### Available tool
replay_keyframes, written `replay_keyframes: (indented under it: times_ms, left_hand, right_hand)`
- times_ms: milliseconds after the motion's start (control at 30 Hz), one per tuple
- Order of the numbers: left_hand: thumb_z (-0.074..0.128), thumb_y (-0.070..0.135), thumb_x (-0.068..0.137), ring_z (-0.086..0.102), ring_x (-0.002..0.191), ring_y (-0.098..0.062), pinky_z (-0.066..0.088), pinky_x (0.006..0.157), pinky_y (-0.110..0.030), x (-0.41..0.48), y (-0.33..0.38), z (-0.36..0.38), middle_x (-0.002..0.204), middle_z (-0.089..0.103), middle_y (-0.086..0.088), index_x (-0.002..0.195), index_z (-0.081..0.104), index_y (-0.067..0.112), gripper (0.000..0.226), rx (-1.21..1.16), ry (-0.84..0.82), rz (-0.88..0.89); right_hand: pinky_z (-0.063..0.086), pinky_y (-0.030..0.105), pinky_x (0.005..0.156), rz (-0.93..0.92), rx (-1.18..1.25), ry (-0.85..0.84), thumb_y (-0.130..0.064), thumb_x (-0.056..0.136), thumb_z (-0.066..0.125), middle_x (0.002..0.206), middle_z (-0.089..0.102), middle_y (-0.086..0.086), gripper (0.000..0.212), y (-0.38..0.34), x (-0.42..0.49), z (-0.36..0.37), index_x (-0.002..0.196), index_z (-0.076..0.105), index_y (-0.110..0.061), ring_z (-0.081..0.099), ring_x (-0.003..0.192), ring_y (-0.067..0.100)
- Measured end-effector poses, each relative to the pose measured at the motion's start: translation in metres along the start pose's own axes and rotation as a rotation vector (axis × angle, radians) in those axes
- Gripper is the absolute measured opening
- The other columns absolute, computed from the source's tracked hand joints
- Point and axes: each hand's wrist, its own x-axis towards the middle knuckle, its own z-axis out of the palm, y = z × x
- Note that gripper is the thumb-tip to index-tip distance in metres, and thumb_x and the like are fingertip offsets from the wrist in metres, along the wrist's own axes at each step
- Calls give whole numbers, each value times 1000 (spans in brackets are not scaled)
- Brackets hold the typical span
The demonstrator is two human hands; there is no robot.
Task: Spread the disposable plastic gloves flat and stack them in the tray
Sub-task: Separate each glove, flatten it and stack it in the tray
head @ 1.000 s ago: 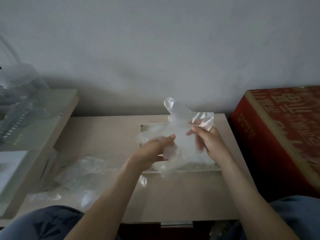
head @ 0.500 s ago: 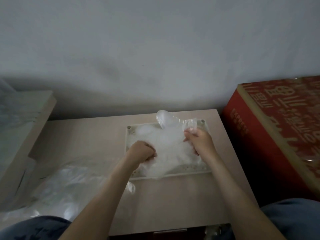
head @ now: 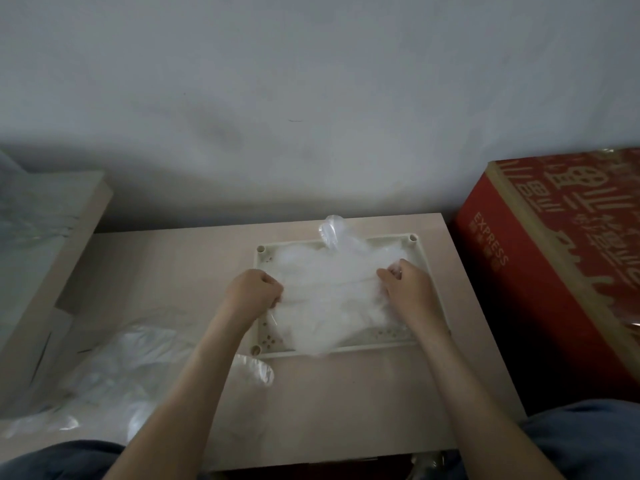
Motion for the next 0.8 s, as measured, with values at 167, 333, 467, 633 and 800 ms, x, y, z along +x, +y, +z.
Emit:
replay_keyframes:
  times_ms: [167,333,467,633,800]
  left_hand:
    - [52,16,89,50,106,-33,42,89,-42,-11,6,19,115,53,-13,118,50,5,31,243,396,210]
    - [54,24,92,42,125,-28,28,105,-36,-16,13,50,129,52,-8,125,53,10,36,304,317,487]
    - [51,30,95,37,130,-23,28,107,-36,-10,15,48,139,46,-6,134,46,13,43,98,265,366]
    - [51,53,89,31,137,-13,22,117,-42,1,21,20,142,37,11,124,49,45,36,-301,50,386]
    - [65,56,74,45,129,-11,26,114,-39,0,22,-2,138,51,7,112,68,29,47,-621,-442,361]
  right_hand:
    - [46,37,68,32,66,40,-33,89,57,72,62,8,32,2,-1,0,69,48,-10,59,71,26]
    - [45,31,54,75,277,-5,-25,89,59,68,61,8,22,-3,0,-1,78,55,-6,58,59,25]
    - [25,18,37,-39,485,-150,-16,94,56,64,61,3,9,-19,-10,-13,86,59,-13,34,39,13]
    - [21,17,37,-225,688,-404,-6,93,55,61,64,4,27,-50,-25,-31,79,68,-25,28,39,7]
    - [18,14,32,-321,872,-547,-8,83,57,52,63,5,26,-65,-28,-44,72,73,-26,28,32,5]
